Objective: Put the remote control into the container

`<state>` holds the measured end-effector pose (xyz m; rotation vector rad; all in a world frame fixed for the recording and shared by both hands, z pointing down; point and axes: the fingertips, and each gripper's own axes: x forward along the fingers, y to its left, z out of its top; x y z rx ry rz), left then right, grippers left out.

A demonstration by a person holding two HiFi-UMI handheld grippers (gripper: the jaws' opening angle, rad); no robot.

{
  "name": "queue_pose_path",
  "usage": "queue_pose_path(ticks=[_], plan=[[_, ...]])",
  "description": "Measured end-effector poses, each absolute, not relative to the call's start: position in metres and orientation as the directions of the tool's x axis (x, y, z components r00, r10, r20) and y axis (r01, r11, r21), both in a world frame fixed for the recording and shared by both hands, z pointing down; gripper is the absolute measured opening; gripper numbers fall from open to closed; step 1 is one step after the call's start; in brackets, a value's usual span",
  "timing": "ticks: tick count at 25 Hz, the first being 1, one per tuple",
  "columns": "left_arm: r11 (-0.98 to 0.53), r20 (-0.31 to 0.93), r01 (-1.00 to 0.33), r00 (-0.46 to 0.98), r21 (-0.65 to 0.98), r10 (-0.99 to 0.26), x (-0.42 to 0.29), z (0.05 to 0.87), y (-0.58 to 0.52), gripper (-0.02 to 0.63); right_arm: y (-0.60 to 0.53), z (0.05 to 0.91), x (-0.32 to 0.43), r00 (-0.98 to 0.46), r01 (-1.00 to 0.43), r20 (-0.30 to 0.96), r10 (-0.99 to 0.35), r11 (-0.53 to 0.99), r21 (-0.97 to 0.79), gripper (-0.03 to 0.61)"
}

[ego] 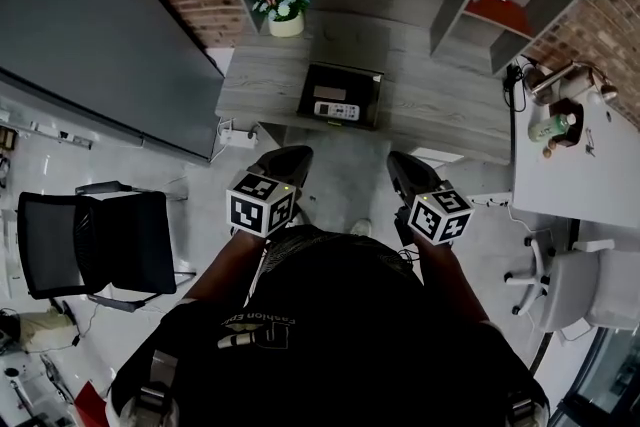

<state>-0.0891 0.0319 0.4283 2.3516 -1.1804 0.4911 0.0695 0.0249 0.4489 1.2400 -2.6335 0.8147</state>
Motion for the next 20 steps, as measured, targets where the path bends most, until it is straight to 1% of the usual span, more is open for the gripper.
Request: queue_pose_path(ticks=[6, 20], plan=[[-0.529, 0.513, -0.810, 0.575, 0.251, -0.637, -0.105, 0.433, 0.030, 0.006, 0.028, 0.450, 0.054, -0.648, -0.755, 0.333, -0.685, 0.520, -0.400, 0.006], [-0.583, 0.496, -0.770, 0.623, 0.258, -0.604, -0.097, 0.429, 0.018, 0.006, 0.029, 0.454, 0.059, -0.600, -0.790, 0.348, -0.721, 0.465, -0.400, 0.006]])
